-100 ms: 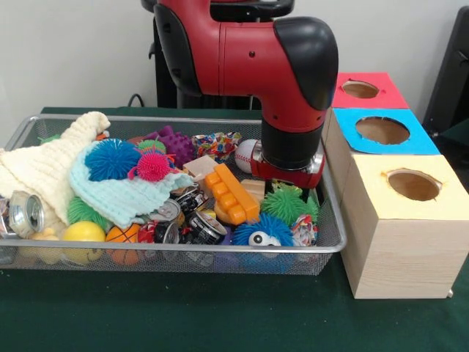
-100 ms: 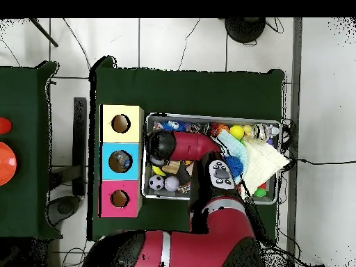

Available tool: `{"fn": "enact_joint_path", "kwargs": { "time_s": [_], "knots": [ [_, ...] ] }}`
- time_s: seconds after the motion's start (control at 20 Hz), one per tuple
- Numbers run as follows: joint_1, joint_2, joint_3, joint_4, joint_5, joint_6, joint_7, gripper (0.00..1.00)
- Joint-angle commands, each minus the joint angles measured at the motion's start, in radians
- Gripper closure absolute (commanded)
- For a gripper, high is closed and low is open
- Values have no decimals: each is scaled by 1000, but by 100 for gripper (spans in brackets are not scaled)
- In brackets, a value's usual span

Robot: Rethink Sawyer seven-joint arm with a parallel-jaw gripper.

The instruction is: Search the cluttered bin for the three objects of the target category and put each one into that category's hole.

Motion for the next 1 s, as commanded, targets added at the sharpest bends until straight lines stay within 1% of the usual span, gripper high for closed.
{"fn": "enact_joint_path", "kwargs": {
  "time_s": [0.05, 0.1, 0.15, 0.25, 0.5, 0.75, 0.85, 1.0],
  "knots": [
    [-4, 75, 13, -16, 10, -148, 152, 100],
    [14, 62, -8, -21, 18, -102, 168, 100],
    [24, 44, -22, -12, 30, -80, 190, 100],
    [25, 22, -23, -6, 43, -56, 194, 100],
    [15, -11, -22, -21, 52, 18, 147, 100],
    [0, -135, -28, 27, 58, 163, 104, 100],
    [-15, -166, -25, 41, 54, 201, 79, 100],
    [-31, -186, -26, 52, 40, 226, 56, 100]
  ]
}}
